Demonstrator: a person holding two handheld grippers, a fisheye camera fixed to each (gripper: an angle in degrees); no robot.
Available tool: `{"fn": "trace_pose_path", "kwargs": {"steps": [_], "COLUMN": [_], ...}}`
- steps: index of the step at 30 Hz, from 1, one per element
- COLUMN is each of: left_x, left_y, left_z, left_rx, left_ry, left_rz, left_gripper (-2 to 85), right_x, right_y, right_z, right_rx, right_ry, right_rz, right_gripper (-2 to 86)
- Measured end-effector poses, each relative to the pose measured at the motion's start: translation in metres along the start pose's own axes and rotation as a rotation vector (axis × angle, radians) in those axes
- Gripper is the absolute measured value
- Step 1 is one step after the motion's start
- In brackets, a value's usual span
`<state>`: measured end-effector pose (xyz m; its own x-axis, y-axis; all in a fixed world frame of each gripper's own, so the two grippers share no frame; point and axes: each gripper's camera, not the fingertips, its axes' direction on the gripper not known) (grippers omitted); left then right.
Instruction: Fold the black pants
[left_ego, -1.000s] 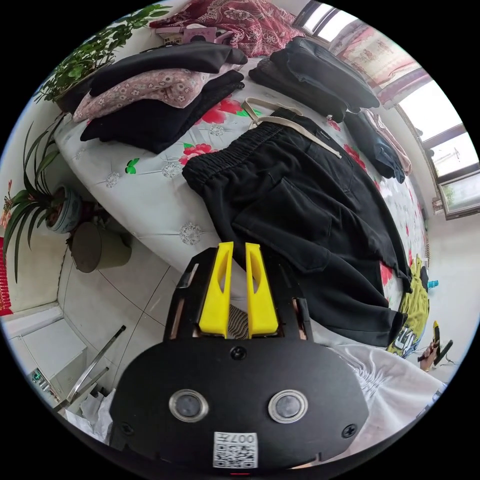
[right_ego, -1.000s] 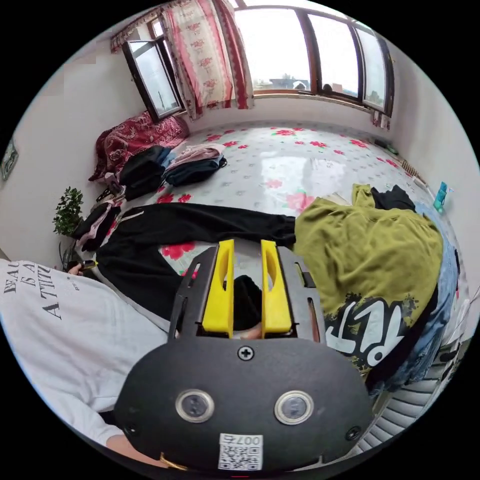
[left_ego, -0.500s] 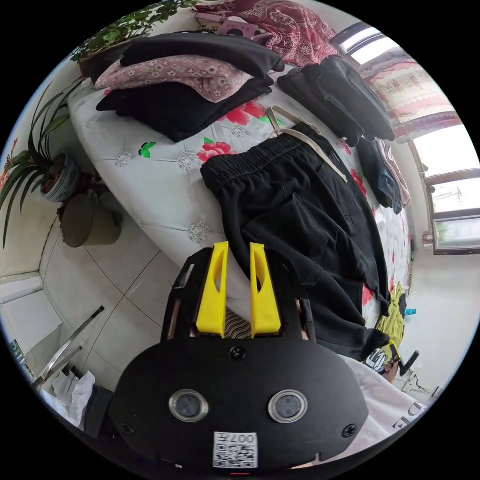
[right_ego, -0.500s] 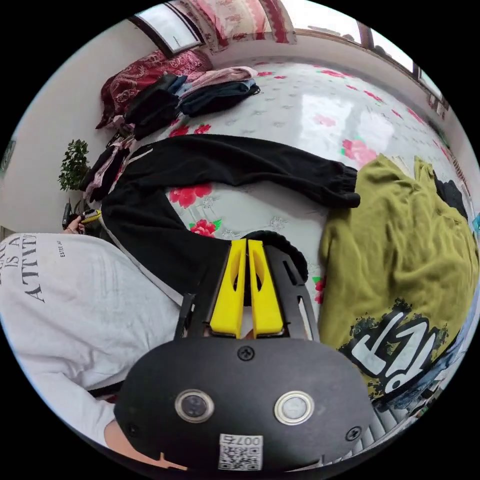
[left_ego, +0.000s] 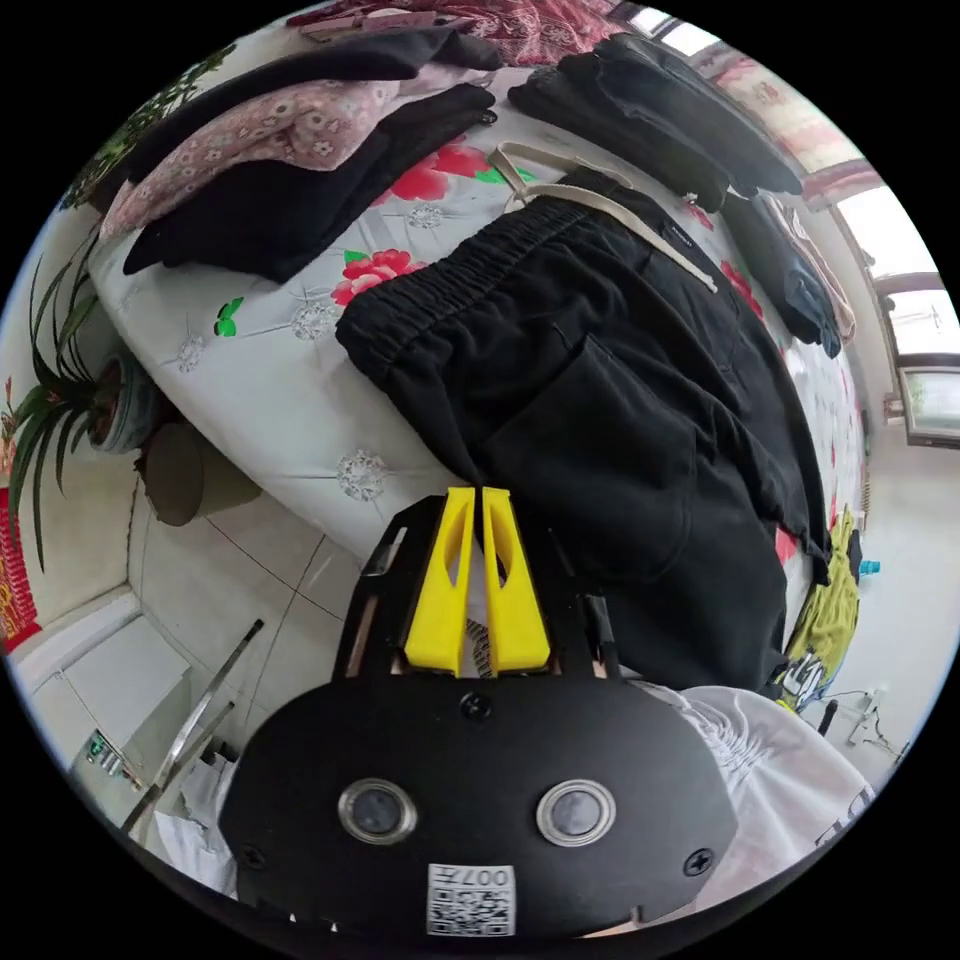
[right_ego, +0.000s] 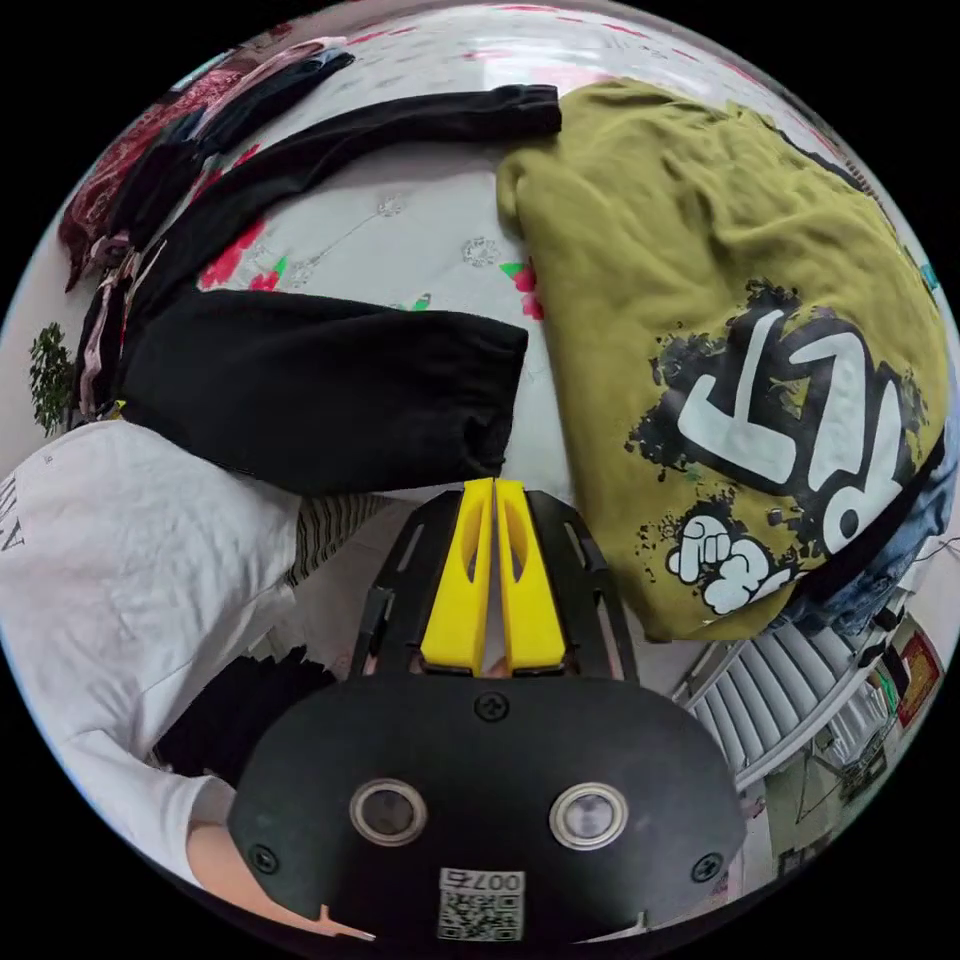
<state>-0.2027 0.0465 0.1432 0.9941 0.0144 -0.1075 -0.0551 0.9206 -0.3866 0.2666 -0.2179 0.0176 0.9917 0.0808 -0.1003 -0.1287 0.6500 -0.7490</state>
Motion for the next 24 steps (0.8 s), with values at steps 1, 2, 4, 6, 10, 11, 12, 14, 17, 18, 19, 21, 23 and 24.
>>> {"fn": "trace_pose_path", "kwargs": {"steps": [1,2,4,6,10,11,12,14,17,18,19,21,23,24], "left_x": [0.001,0.0,-0.005,-0.014,-0.015,-0.007,-0.001,0.031,0.089,0.102,0.128,0.165,0.212,0.223], "left_y": [0.001,0.004,0.011,0.021,0.039,0.038,0.035,0.013,-0.031,-0.041,-0.062,-0.095,-0.135,-0.144], "left_z": [0.003,0.004,-0.001,-0.008,-0.035,-0.042,-0.044,-0.046,-0.035,-0.031,-0.024,-0.013,0.005,0.01], "left_rx": [-0.026,-0.036,-0.011,-0.001,0.083,0.118,0.133,0.172,0.19,0.189,0.185,0.18,0.156,0.149], "left_ry": [-0.04,-0.046,-0.018,0.001,-0.09,-0.11,-0.114,-0.09,-0.069,-0.067,-0.07,-0.099,-0.133,-0.143], "left_rz": [0.048,0.088,0.107,0.096,0.113,0.137,0.151,0.227,0.366,0.392,0.449,0.53,0.631,0.654], "left_gripper": [-0.3,-0.3,0.3,1.6,3.0,3.5,3.8,5.0,5.9,6.0,6.1,6.3,6.5,6.6], "right_x": [-0.001,-0.003,-0.006,0.0,0.017,0.025,0.034,0.045,0.057,0.061,0.063,0.065,0.062,0.057], "right_y": [-0.002,-0.006,-0.007,-0.003,-0.001,-0.007,-0.02,-0.048,-0.105,-0.128,-0.139,-0.182,-0.216,-0.239], "right_z": [0.005,0.013,0.015,-0.006,-0.067,-0.082,-0.09,-0.091,-0.081,-0.079,-0.078,-0.082,-0.085,-0.085], "right_rx": [-0.01,-0.034,-0.078,-0.065,0.217,0.328,0.42,0.503,0.573,0.588,0.595,0.601,0.566,0.533], "right_ry": [0.02,0.078,0.122,0.146,0.1,0.025,-0.08,-0.234,-0.383,-0.398,-0.394,-0.335,-0.257,-0.194], "right_rz": [0.014,0.038,0.006,-0.007,0.083,0.137,0.19,0.256,0.371,0.416,0.437,0.451,0.414,0.37], "right_gripper": [0.0,0.2,0.6,1.6,2.9,3.5,4.1,5.2,6.3,6.5,6.6,6.8,6.9,7.0]}}
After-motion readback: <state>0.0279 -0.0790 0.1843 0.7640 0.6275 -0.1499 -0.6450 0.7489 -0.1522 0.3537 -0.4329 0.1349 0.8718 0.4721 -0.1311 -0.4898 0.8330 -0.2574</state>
